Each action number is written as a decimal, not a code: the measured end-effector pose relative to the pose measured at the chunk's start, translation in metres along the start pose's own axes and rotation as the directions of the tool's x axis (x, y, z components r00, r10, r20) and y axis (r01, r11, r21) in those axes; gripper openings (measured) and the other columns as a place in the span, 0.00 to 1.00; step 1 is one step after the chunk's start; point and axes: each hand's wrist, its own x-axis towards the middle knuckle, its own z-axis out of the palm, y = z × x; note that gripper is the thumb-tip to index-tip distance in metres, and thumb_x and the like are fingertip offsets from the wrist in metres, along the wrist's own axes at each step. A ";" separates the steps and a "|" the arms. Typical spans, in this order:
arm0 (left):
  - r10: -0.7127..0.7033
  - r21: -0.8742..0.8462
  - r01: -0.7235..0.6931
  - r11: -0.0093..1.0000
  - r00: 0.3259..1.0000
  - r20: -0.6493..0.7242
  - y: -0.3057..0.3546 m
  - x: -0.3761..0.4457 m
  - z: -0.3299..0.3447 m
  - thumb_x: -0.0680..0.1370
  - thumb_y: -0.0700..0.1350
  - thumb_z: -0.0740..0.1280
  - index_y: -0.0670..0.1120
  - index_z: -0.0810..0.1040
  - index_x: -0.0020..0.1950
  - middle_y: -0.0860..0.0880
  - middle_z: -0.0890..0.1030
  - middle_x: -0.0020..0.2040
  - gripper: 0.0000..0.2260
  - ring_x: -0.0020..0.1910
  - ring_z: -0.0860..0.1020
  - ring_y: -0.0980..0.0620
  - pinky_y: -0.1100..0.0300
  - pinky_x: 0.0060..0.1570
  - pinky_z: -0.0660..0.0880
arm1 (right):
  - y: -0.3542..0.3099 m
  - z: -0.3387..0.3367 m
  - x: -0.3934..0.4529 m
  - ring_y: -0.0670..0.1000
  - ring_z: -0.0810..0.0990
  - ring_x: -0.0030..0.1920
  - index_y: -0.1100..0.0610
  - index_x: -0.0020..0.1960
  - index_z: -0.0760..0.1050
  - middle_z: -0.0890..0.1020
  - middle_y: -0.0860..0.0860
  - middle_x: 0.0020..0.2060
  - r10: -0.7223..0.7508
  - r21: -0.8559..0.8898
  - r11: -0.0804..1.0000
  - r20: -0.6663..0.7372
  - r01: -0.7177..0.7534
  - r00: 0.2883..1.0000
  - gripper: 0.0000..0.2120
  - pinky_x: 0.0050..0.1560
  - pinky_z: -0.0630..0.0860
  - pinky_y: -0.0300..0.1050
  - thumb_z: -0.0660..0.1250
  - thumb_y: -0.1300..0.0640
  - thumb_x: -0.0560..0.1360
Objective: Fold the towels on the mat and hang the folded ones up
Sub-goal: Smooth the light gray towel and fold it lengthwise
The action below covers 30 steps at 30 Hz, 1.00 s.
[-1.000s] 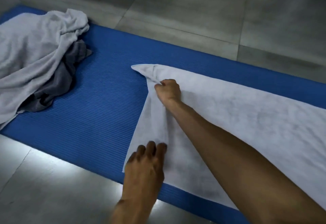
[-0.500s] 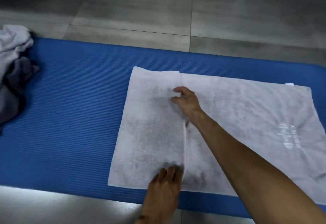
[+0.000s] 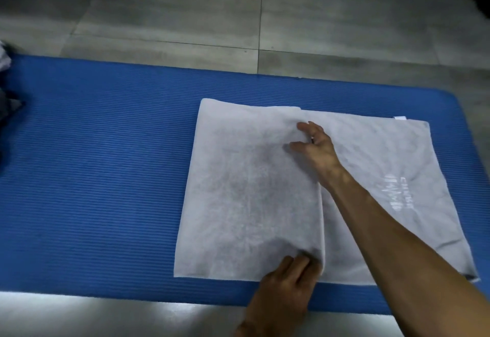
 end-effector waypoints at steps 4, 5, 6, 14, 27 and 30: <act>-0.044 -0.136 0.039 0.990 0.999 -0.030 0.003 0.003 -0.001 0.74 0.48 0.67 0.52 0.78 0.59 0.53 0.79 0.58 0.14 0.51 0.78 0.56 0.64 0.45 0.77 | 0.017 -0.008 0.004 0.53 0.65 0.72 0.50 0.69 0.73 0.64 0.46 0.74 -0.123 -0.389 0.918 -0.095 0.077 0.988 0.26 0.69 0.67 0.48 0.73 0.58 0.72; -0.075 -0.158 0.063 0.985 0.995 -0.068 -0.004 -0.001 -0.007 0.74 0.47 0.67 0.51 0.79 0.59 0.53 0.80 0.57 0.13 0.51 0.78 0.54 0.63 0.48 0.77 | 0.020 -0.005 0.002 0.56 0.67 0.70 0.49 0.68 0.73 0.66 0.48 0.73 -0.205 -0.522 0.846 -0.132 0.108 0.970 0.26 0.68 0.68 0.53 0.71 0.57 0.72; -0.107 -0.156 0.088 0.984 0.988 -0.113 -0.015 -0.005 -0.015 0.75 0.45 0.66 0.50 0.80 0.58 0.52 0.81 0.56 0.13 0.52 0.79 0.53 0.61 0.51 0.76 | 0.020 0.002 -0.001 0.57 0.68 0.68 0.50 0.67 0.74 0.68 0.50 0.71 -0.283 -0.600 0.788 -0.156 0.137 0.946 0.24 0.65 0.70 0.55 0.70 0.57 0.71; -0.795 -0.183 0.776 0.604 0.570 -0.207 -0.119 -0.079 -0.075 0.77 0.54 0.65 0.49 0.73 0.62 0.51 0.77 0.53 0.16 0.52 0.75 0.48 0.51 0.55 0.72 | -0.011 0.132 -0.037 0.54 0.80 0.44 0.55 0.50 0.77 0.83 0.51 0.44 -0.392 -0.600 0.644 0.275 0.475 0.878 0.08 0.42 0.75 0.44 0.63 0.52 0.76; -0.902 -0.497 0.786 0.367 0.432 0.018 -0.136 -0.102 -0.086 0.74 0.43 0.72 0.51 0.75 0.41 0.53 0.80 0.34 0.07 0.35 0.78 0.57 0.57 0.43 0.76 | -0.055 0.229 -0.042 0.53 0.80 0.50 0.56 0.50 0.75 0.82 0.52 0.49 -0.134 -0.809 0.520 0.240 0.274 0.961 0.12 0.41 0.66 0.43 0.58 0.49 0.79; -0.917 -0.543 0.761 0.354 0.397 -0.041 -0.149 -0.120 -0.098 0.75 0.41 0.71 0.51 0.75 0.45 0.51 0.80 0.33 0.07 0.34 0.78 0.56 0.59 0.39 0.74 | -0.065 0.250 -0.046 0.54 0.81 0.50 0.55 0.45 0.71 0.81 0.52 0.46 -0.098 -0.753 0.597 0.276 0.278 0.956 0.11 0.40 0.68 0.44 0.57 0.49 0.79</act>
